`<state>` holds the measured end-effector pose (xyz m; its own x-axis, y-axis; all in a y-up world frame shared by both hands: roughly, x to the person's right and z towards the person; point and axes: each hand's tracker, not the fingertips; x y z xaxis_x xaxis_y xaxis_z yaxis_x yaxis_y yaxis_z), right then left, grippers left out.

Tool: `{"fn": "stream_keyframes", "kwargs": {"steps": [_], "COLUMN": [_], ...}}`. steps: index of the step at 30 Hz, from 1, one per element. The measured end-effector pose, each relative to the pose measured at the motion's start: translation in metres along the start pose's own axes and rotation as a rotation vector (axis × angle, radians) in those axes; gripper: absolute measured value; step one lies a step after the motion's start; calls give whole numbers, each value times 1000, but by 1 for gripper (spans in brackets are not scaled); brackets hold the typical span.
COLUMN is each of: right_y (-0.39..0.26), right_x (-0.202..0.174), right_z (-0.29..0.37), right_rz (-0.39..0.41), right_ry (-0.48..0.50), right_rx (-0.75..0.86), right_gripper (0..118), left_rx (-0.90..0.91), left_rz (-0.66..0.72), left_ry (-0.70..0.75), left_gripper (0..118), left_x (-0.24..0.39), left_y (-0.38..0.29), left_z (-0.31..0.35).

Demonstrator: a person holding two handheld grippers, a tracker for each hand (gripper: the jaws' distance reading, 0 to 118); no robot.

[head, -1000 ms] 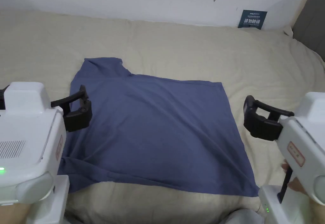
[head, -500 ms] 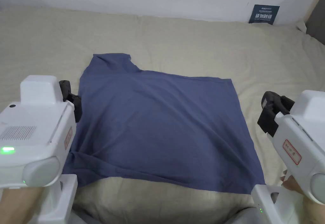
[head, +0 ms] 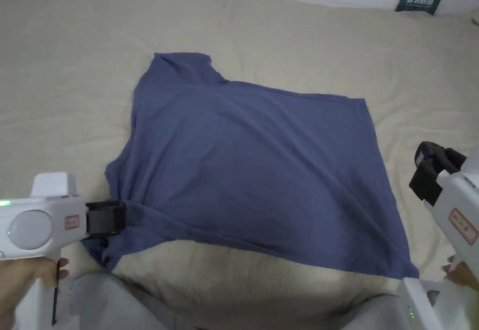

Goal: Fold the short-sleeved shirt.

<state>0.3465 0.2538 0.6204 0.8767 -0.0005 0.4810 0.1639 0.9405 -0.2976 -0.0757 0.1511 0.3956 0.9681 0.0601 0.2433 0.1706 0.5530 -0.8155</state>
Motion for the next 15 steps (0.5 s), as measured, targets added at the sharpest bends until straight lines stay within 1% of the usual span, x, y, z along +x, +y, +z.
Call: {"fn": "stream_keyframes", "kwargs": {"steps": [4, 5, 6, 8, 10, 11, 13, 15], "right_y": [-6, -7, -7, -9, -11, -12, -15, -17], "right_x": [2, 2, 2, 3, 4, 5, 7, 13], "right_z": [-4, -4, -5, -5, -6, -6, -5, -6], "right_rz": [18, 18, 19, 22, 25, 25, 25, 25], "right_ry": [-8, -10, -11, -14, -17, -18, -22, -21], "right_rx": [-35, -41, -47, -55, -65, -70, -80, -118], "right_gripper": [1, 1, 1, 1, 1, 1, 1, 1], "left_rx": [-50, -46, -43, -41, -68, -90, -74, -4], "left_rz": [49, 50, 48, 37, 40, 63, 62, 70], "left_ry": [-48, -50, -50, -42, -56, -85, -60, -65], "left_gripper": [118, 116, 110, 62, 3, 1, 1, 1], "left_x": [4, 6, 10, 16, 21, 22, 26, 24], "left_y": [-17, -19, -20, -21, -21, -19, -18, -14], "left_z": [-21, -25, -27, -32, -37, -38, -31, -17]}}
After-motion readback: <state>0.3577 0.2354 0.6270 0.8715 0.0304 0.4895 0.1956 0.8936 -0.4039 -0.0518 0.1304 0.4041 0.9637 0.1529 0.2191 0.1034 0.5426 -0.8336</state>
